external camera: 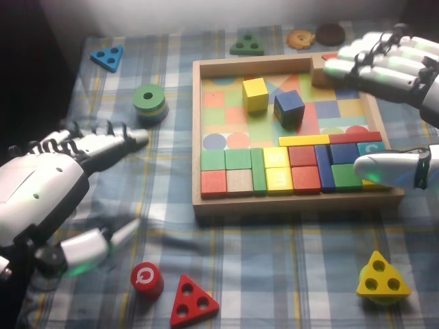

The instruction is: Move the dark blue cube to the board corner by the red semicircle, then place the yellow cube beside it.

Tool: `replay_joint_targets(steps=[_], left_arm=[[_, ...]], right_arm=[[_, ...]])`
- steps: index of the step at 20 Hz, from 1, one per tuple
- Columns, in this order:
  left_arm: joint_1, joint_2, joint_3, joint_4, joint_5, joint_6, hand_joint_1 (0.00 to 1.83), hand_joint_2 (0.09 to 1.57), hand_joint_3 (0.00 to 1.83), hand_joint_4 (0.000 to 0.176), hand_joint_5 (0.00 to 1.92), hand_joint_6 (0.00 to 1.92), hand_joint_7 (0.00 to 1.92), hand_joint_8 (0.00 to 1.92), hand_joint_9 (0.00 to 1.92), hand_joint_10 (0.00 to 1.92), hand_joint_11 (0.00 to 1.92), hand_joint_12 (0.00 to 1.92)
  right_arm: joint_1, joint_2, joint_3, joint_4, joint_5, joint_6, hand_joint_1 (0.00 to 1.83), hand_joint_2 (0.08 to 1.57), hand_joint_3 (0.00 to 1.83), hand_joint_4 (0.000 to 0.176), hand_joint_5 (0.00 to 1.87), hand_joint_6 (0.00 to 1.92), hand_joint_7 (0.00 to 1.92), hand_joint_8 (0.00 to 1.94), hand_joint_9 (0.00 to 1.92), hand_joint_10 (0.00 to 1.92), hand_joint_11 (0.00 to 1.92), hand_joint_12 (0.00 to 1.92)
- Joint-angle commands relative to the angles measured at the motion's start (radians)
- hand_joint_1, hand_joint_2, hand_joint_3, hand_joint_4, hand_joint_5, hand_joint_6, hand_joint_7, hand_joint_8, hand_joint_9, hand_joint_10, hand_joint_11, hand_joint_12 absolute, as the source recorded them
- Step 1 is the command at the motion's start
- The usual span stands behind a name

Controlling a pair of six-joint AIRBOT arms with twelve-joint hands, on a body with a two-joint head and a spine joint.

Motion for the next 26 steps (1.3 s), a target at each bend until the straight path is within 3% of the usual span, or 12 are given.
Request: replay_joint_targets(steps=[1,4,7,9,14,16,18,20,21,23,24,26], left_arm=[[-0.009,0.005,-0.001,0.037,-0.119,-0.003,0.00,1.27,0.03,0.010,0.24,0.00,0.23,0.00,0.19,0.01,0.00,0.26],[-0.009,0.004,0.000,0.039,-0.116,-0.003,0.00,1.28,0.02,0.010,0.23,0.00,0.23,0.00,0.19,0.00,0.00,0.27],[-0.012,0.003,0.003,0.047,-0.106,-0.003,0.00,1.29,0.01,0.009,0.23,0.00,0.23,0.00,0.19,0.00,0.00,0.29],[-0.013,0.004,0.003,0.050,-0.106,-0.003,0.00,1.28,0.01,0.006,0.24,0.00,0.23,0.00,0.18,0.00,0.00,0.27],[-0.033,0.037,-0.006,0.092,-0.091,-0.003,0.00,1.28,0.00,0.003,0.26,0.00,0.23,0.00,0.13,0.00,0.00,0.19],[-0.039,0.047,-0.008,0.105,-0.091,-0.003,0.00,1.28,0.00,0.015,0.30,0.01,0.25,0.01,0.14,0.00,0.00,0.17],[-0.040,0.050,-0.008,0.109,-0.098,-0.003,0.00,1.27,0.00,0.000,0.32,0.00,0.27,0.00,0.17,0.01,0.00,0.33],[-0.040,0.048,-0.008,0.109,-0.101,-0.003,0.00,1.27,0.00,0.000,0.33,0.00,0.27,0.00,0.18,0.01,0.00,0.39],[-0.041,0.047,-0.007,0.110,-0.100,-0.003,0.00,1.29,0.00,0.000,0.34,0.00,0.28,0.00,0.18,0.00,0.00,0.35],[-0.041,0.044,-0.005,0.110,-0.099,-0.003,0.00,1.31,0.01,0.000,0.31,0.00,0.26,0.00,0.16,0.00,0.00,0.27],[-0.041,0.043,-0.004,0.110,-0.098,-0.003,0.00,1.31,0.01,0.000,0.31,0.00,0.26,0.00,0.17,0.01,0.00,0.30],[-0.041,0.039,-0.003,0.110,-0.095,-0.003,0.00,1.31,0.00,0.000,0.29,0.00,0.25,0.00,0.16,0.00,0.00,0.28]], right_arm=[[0.014,0.001,0.001,0.016,0.116,0.005,0.00,1.01,0.01,0.022,0.28,0.01,0.27,0.00,0.18,0.02,0.06,0.23],[0.015,0.001,0.007,0.016,0.111,0.005,0.00,1.02,0.00,0.040,0.29,0.00,0.27,0.00,0.18,0.00,0.04,0.25],[0.043,-0.006,0.026,0.008,0.074,0.005,0.00,1.05,0.00,0.013,0.30,0.00,0.26,0.00,0.16,0.00,0.00,0.22],[0.086,-0.019,0.048,-0.019,0.027,0.005,0.00,1.06,0.00,0.017,0.30,0.00,0.26,0.00,0.14,0.01,0.00,0.09],[0.194,-0.098,0.171,-0.179,-0.095,0.205,0.00,1.07,0.00,0.000,0.27,0.01,0.23,0.01,0.15,0.01,0.07,0.05],[0.205,-0.115,0.190,-0.202,-0.127,0.213,0.00,1.08,0.01,0.035,0.27,0.00,0.22,0.00,0.11,0.00,0.02,0.03],[0.219,-0.140,0.212,-0.229,-0.175,0.213,0.00,1.07,0.00,0.066,0.29,0.01,0.24,0.01,0.14,0.01,0.06,0.05],[0.229,-0.166,0.242,-0.267,-0.233,0.230,0.00,1.02,0.00,0.052,0.26,0.00,0.20,0.00,0.11,0.00,0.04,0.04],[0.230,-0.175,0.254,-0.282,-0.244,0.251,0.00,1.05,0.00,0.010,0.26,0.00,0.19,0.00,0.12,0.00,0.07,0.05],[0.230,-0.202,0.297,-0.328,-0.265,0.332,0.00,1.05,0.00,0.019,0.22,0.00,0.14,0.00,0.05,0.00,0.00,0.03],[0.230,-0.215,0.317,-0.347,-0.276,0.365,0.00,1.07,0.00,0.000,0.24,0.01,0.16,0.01,0.06,0.01,0.01,0.03],[0.230,-0.227,0.333,-0.357,-0.289,0.381,0.00,1.06,0.00,0.002,0.26,0.01,0.16,0.01,0.05,0.00,0.00,0.00]])
